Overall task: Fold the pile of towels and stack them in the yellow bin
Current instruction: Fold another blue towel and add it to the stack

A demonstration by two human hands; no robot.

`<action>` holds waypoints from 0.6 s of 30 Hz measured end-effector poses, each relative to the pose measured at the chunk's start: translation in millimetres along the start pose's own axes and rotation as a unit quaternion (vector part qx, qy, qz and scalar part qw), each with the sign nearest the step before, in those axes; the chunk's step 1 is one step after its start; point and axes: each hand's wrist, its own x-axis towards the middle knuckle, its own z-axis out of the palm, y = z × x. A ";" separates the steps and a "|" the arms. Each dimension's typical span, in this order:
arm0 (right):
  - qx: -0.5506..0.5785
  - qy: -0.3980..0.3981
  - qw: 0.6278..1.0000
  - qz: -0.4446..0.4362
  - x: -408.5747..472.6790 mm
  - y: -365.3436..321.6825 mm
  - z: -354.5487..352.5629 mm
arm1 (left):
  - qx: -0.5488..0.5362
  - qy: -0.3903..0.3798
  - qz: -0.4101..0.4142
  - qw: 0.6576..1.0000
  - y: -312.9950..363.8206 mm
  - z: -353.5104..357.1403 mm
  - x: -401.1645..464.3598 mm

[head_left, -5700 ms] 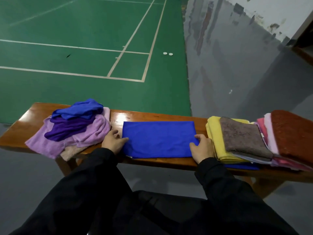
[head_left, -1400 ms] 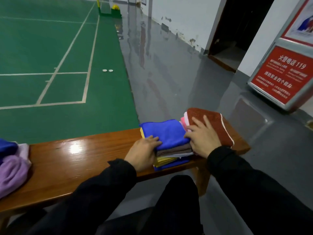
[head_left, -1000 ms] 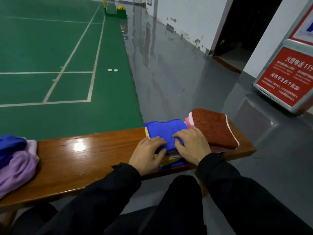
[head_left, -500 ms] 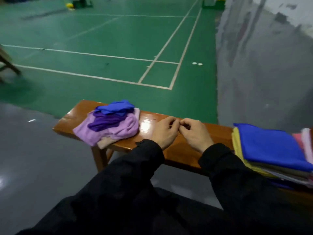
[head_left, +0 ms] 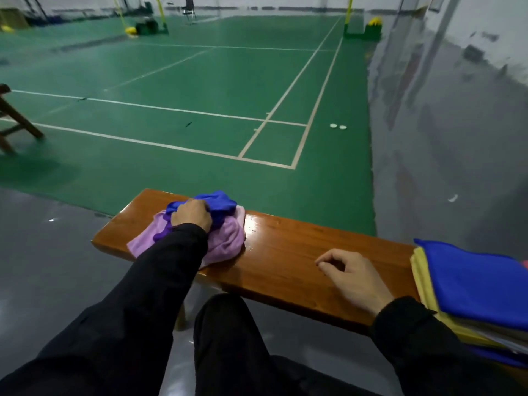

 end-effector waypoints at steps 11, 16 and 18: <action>0.101 0.055 0.992 -0.047 10.2 -27.3 -8.3 | -0.320 0.168 0.165 0.918 51.0 -99.8 -32.0; 0.253 0.094 0.956 -0.116 10.3 -58.9 -17.2 | -0.488 0.008 0.250 0.836 128.5 -126.2 -100.4; 0.254 0.091 0.955 -0.121 11.0 -61.0 -21.0 | -0.561 -0.046 0.242 0.791 152.8 -120.1 -127.2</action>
